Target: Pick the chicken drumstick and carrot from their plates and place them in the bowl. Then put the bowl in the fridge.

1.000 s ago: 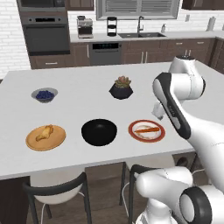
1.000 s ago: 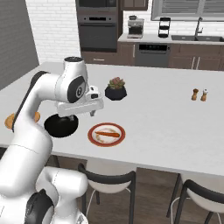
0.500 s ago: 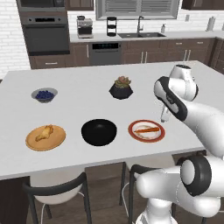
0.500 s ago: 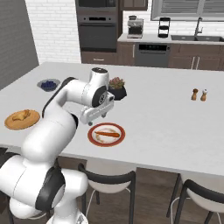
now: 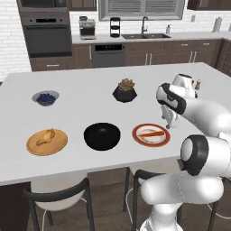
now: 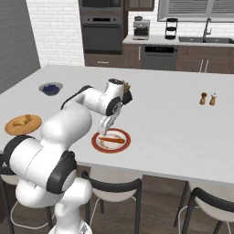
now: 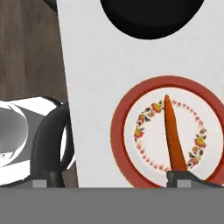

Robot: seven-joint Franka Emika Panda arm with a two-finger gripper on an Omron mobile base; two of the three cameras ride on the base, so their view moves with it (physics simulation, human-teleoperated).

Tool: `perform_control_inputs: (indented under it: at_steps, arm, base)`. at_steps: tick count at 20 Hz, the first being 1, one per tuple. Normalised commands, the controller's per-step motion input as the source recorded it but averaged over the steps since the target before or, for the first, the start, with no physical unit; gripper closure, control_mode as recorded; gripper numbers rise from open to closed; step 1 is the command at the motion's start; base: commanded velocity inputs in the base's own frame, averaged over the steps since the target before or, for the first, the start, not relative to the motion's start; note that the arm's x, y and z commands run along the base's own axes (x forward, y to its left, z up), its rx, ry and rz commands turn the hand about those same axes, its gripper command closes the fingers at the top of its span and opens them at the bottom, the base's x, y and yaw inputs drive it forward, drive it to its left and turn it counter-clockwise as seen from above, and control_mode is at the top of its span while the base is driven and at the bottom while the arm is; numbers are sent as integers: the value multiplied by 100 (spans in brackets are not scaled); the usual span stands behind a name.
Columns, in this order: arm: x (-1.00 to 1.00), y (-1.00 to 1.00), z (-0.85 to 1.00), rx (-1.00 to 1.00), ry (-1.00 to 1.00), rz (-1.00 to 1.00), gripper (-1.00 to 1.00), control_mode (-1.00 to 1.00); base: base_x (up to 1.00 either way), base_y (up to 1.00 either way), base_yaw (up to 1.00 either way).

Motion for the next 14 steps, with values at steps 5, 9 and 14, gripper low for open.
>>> perform_control_inputs:
  at_steps: [5,9,14]
  arm:
    - [28,-6,-58,10,-18,36,-100,-100]
    - [40,-5,-41,3,-7,20,-100,-100]
    - [65,0,-31,0,0,5,-100,-100]
  base:
    - [0,0,0]
    - [0,0,0]
    - [0,0,0]
